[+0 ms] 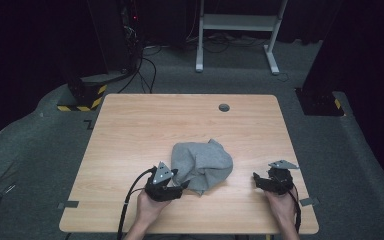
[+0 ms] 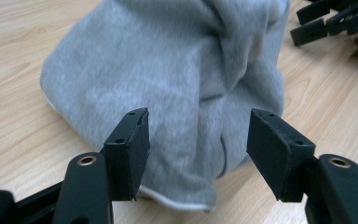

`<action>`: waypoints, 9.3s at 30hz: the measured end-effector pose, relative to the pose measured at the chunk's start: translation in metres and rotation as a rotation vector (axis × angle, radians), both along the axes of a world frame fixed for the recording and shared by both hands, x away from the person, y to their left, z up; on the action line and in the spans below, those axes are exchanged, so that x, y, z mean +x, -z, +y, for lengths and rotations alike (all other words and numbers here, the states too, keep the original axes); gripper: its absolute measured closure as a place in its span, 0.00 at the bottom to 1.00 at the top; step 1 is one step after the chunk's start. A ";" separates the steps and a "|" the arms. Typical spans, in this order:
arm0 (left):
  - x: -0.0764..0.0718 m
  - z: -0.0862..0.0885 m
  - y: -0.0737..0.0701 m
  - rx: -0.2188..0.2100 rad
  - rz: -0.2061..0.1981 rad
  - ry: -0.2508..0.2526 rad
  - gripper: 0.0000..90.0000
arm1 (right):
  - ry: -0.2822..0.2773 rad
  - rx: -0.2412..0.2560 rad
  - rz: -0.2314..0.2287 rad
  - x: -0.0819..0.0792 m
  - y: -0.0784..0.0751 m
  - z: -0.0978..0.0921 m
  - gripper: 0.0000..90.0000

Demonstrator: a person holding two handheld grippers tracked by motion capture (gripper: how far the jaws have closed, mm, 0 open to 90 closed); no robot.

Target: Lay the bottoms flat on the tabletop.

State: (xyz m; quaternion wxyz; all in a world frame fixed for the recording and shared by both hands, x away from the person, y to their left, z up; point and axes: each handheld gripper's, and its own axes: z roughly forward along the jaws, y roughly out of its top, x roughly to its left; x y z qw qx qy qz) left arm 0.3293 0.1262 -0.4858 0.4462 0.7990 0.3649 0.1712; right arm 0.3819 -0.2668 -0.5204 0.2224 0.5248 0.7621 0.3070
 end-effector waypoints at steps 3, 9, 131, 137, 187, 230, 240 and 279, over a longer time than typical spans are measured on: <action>-0.001 -0.001 0.006 0.015 0.008 -0.006 0.43 | -0.032 0.000 -0.025 -0.004 0.000 0.005 0.35; 0.002 -0.002 0.015 0.039 0.028 -0.023 0.45 | -0.229 0.092 -0.064 -0.022 -0.008 0.029 0.49; 0.072 -0.001 -0.016 0.224 -0.009 -0.156 0.80 | -0.545 0.115 -0.138 -0.022 -0.035 0.077 0.95; 0.042 -0.002 -0.016 0.242 -0.069 -0.136 0.62 | -0.544 0.144 -0.154 -0.030 -0.036 0.076 0.76; 0.046 0.005 0.000 0.275 0.064 -0.161 0.54 | -0.571 0.107 -0.052 0.003 -0.022 0.130 0.67; 0.033 0.039 -0.005 0.292 0.180 -0.080 0.75 | -0.619 0.051 -0.115 -0.013 -0.031 0.125 0.95; 0.027 0.010 -0.007 0.223 0.060 -0.068 0.48 | -0.544 0.164 -0.097 -0.024 -0.032 0.094 0.71; 0.038 0.015 0.001 0.244 0.078 -0.099 0.61 | -0.417 0.040 -0.034 -0.004 -0.019 0.082 0.76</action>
